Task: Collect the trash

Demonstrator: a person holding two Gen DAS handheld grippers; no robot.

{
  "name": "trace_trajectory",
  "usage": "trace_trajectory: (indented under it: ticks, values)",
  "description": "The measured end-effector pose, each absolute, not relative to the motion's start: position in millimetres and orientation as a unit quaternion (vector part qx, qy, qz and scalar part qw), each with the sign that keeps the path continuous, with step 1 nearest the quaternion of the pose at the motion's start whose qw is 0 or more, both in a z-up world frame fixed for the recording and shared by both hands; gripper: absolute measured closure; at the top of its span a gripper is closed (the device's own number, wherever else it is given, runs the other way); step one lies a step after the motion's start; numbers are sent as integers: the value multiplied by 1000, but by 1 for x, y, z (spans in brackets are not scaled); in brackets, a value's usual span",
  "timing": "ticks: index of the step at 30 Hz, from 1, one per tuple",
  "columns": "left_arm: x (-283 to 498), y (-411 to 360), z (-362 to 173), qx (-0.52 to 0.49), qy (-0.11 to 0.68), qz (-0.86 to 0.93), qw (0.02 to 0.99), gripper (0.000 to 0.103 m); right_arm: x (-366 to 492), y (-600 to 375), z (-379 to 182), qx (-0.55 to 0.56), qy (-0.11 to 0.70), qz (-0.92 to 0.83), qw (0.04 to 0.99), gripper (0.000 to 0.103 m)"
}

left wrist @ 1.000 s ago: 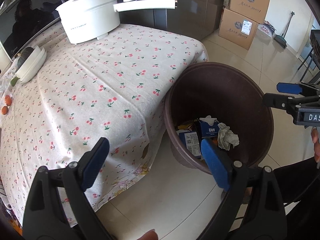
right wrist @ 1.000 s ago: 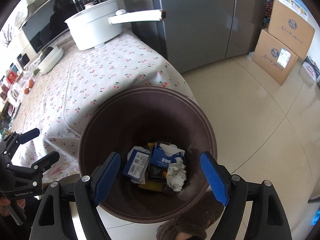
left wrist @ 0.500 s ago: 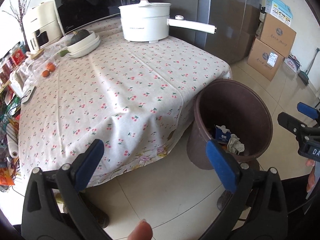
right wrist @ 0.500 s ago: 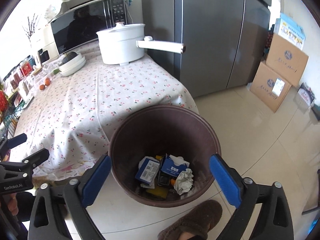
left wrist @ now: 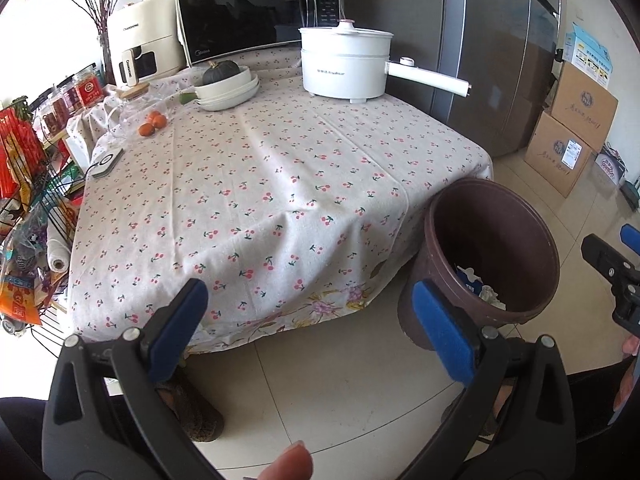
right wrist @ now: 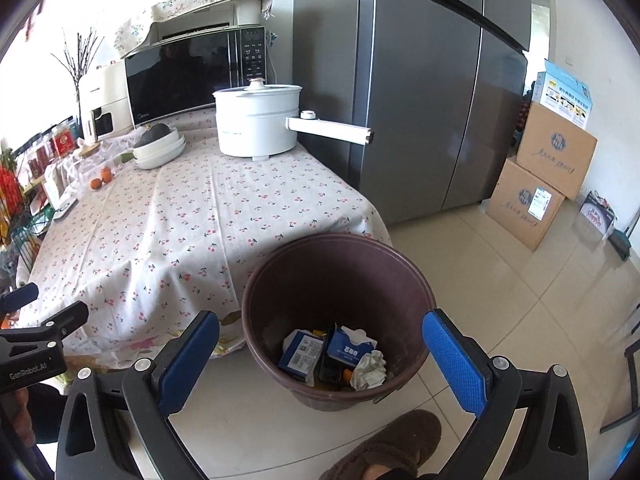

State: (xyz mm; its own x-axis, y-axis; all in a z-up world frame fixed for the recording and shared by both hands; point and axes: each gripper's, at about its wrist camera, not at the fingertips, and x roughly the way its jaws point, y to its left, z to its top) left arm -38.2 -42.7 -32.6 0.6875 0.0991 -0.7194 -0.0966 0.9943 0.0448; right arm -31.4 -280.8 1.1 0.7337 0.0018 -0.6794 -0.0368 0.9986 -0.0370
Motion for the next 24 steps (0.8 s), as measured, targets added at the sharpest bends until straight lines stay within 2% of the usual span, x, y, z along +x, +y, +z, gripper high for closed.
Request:
trace_trajectory:
  ticks: [24]
  values:
    - [-40,-53,-35,-1,396,36,918,1,-28,-285,-7,-23,369,6,929,0]
